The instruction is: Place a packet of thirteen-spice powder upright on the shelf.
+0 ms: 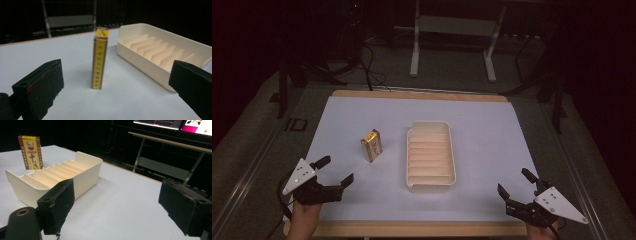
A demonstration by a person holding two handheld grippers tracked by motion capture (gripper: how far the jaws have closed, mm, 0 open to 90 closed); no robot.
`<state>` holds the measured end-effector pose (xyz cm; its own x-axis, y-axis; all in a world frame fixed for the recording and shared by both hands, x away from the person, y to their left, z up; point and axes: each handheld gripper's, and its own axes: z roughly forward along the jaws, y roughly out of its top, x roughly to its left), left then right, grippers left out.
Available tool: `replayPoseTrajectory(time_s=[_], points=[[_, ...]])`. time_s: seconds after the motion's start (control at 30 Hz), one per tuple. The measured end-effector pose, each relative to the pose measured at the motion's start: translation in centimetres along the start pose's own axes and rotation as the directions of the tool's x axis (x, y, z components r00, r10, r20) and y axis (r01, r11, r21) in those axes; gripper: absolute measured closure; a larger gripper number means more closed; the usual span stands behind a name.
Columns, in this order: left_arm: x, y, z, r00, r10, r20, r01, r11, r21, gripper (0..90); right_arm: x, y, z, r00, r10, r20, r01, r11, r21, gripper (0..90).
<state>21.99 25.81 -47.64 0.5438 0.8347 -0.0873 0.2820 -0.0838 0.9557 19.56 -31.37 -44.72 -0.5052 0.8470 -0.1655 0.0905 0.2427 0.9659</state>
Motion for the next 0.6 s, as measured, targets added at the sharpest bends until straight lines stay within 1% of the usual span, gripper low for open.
replayPoseTrajectory(time_s=[0.03, 0.17, 0.23, 0.27, 0.3, 0.33, 0.37, 0.4, 0.43, 0.5, 0.53, 0.57, 0.6], points=[[-0.1, 0.1, 0.1, 1.0000, -0.005, 0.009, 0.005, 1.0000, -0.002, 0.0, 0.0, 0.0, 0.0, 1.0000, 0.002, -0.006, -0.002, 1.000, 0.003, 13.5], [-0.2, 0.3, 0.0, 0.9999, -0.005, 0.010, 0.005, 1.0000, -0.008, 0.0, 0.0, 0.0, 0.0, 1.0000, 0.003, -0.009, -0.003, 1.000, 0.003, 13.5], [-0.3, 0.6, -0.1, 0.9993, -0.027, 0.027, 0.027, 0.9996, 0.011, 0.0, 0.1, 0.0, 0.1, 0.9999, -0.001, -0.015, 0.001, 1.000, 0.010, 13.5], [-0.4, 0.6, -0.1, 0.9991, -0.037, 0.023, 0.036, 0.9991, 0.021, 0.0, 0.1, 0.0, 0.1, 0.9999, -0.001, -0.015, 0.001, 1.000, 0.010, 13.5], [-0.4, 0.6, -0.1, 0.9983, -0.049, 0.031, 0.048, 0.9985, 0.026, 0.0, 0.1, 0.0, 0.2, 0.9999, -0.001, -0.016, 0.001, 1.000, 0.012, 13.5], [-0.3, 0.8, 0.1, 0.9973, -0.061, 0.041, 0.058, 0.9960, 0.068, 0.0, 0.1, 0.0, 0.1, 0.9998, -0.002, -0.018, 0.002, 1.000, 0.011, 13.5], [-0.3, 0.8, 0.1, 0.9973, -0.061, 0.041, 0.058, 0.9960, 0.068, 0.0, 0.1, 0.0, 0.1, 0.9998, -0.002, -0.018, 0.002, 1.000, 0.011, 13.5], [-0.2, 1.0, 0.1, 0.9974, -0.061, 0.040, 0.058, 0.9950, 0.082, 0.0, 0.1, 0.0, 0.1, 0.9998, -0.001, -0.019, 0.001, 1.000, 0.009, 13.5], [-0.1, 1.1, 0.2, 0.9968, -0.065, 0.046, 0.060, 0.9925, 0.107, 0.0, 0.1, -0.1, 0.2, 0.9998, 0.001, -0.021, -0.001, 1.000, 0.012, 13.5], [-0.1, 1.2, 0.2, 0.9962, -0.075, 0.046, 0.069, 0.9900, 0.124, 0.0, 0.1, -0.1, 0.3, 0.9996, 0.002, -0.027, -0.001, 1.000, 0.015, 13.6], [0.0, 1.3, 0.2, 0.9938, -0.094, 0.059, 0.084, 0.9845, 0.154, 0.0, 0.1, -0.1, 0.3, 0.9996, 0.002, -0.029, -0.001, 1.000, 0.017, 13.6], [0.0, 1.3, 0.2, 0.9938, -0.094, 0.059, 0.084, 0.9845, 0.154, 0.0, 0.1, -0.1, 0.3, 0.9995, 0.002, -0.031, -0.002, 1.000, 0.017, 13.5], [0.0, 1.3, 0.3, 0.9929, -0.102, 0.062, 0.090, 0.9803, 0.176, 0.0, 0.1, -0.1, 0.3, 0.9995, 0.003, -0.031, -0.003, 1.000, 0.019, 13.6]])
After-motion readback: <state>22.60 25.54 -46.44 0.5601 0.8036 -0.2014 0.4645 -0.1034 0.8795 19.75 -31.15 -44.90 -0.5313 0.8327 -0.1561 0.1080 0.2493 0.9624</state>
